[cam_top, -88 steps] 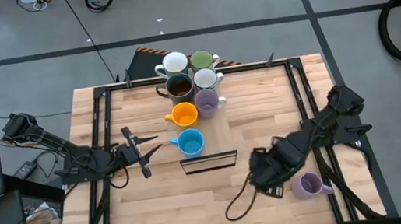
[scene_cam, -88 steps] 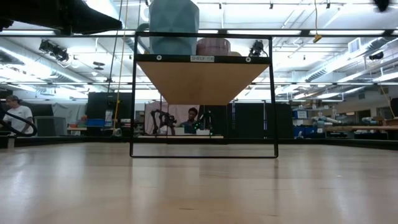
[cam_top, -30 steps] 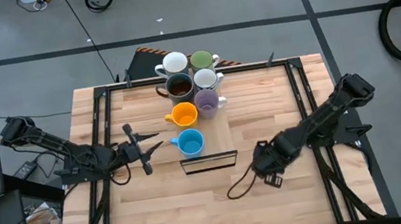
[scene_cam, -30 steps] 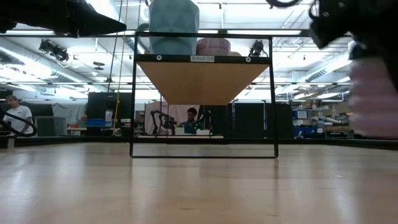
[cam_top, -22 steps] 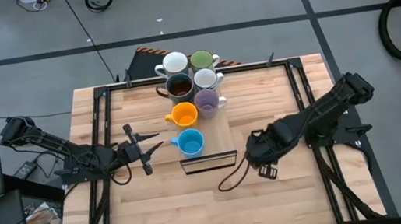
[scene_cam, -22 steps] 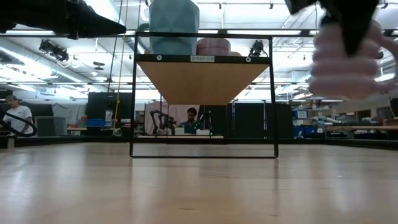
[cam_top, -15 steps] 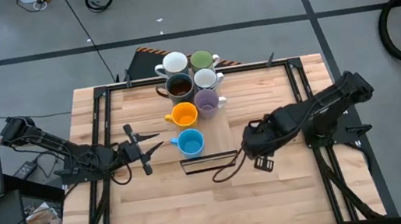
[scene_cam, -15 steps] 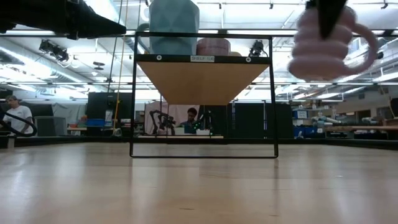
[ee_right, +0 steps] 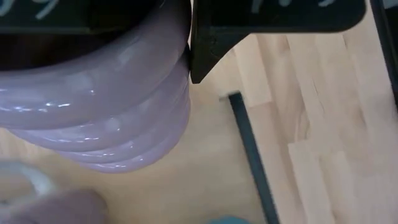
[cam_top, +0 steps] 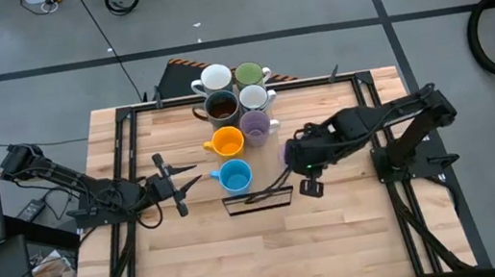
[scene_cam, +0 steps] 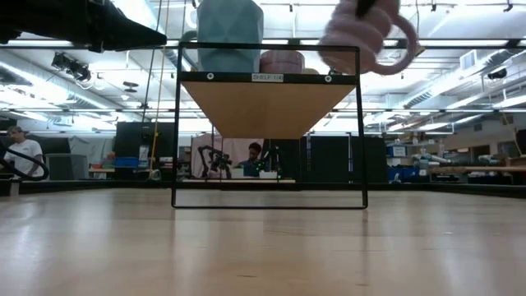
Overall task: Place coffee mugs
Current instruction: Put the light violet mug on the shelf aligned with the light blue mug
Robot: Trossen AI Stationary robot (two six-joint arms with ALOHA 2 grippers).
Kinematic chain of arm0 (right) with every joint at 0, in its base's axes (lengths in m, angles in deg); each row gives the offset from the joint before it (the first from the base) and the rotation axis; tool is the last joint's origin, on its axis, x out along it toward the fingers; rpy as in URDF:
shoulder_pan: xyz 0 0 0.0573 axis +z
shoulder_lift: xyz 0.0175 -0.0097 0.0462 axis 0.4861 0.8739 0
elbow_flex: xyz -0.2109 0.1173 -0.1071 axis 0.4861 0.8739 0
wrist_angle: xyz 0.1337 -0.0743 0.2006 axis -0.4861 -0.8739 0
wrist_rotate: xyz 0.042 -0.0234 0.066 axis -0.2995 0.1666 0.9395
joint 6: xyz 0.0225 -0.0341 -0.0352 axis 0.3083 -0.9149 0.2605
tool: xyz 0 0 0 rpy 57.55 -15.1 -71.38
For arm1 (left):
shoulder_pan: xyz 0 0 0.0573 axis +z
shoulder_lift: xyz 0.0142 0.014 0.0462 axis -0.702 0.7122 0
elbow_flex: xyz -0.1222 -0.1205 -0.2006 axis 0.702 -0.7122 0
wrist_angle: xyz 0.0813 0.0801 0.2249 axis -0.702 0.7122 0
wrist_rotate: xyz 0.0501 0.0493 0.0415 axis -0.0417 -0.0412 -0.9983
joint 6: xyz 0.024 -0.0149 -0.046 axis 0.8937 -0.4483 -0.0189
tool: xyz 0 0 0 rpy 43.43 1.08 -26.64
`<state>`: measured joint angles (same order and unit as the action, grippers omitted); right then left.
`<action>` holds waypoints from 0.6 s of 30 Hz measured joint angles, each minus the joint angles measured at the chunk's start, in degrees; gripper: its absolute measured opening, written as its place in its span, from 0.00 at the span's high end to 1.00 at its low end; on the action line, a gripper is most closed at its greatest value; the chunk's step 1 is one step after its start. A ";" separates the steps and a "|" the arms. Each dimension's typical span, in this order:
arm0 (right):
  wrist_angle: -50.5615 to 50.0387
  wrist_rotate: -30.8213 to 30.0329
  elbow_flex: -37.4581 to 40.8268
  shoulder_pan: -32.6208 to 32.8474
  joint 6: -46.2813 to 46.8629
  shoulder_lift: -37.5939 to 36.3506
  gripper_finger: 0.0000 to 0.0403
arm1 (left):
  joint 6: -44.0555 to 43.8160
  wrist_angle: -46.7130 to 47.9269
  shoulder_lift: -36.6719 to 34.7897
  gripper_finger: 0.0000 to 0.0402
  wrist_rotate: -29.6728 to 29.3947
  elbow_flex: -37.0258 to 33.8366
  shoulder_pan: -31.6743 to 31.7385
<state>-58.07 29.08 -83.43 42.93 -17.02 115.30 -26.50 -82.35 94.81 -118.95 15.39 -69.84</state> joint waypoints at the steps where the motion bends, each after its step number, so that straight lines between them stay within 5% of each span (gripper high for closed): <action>1: 0.10 0.71 -1.12 -0.41 -1.32 1.19 0.88 | 0.00 -0.02 0.00 0.64 -0.01 0.00 0.00; 18: -11.76 6.86 -28.42 -5.50 -17.20 24.66 0.88 | 0.15 -0.04 0.00 0.64 -0.01 0.00 0.00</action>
<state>-69.83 35.94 -111.85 37.42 -34.22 139.97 -26.35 -82.39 94.81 -118.96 15.39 -69.84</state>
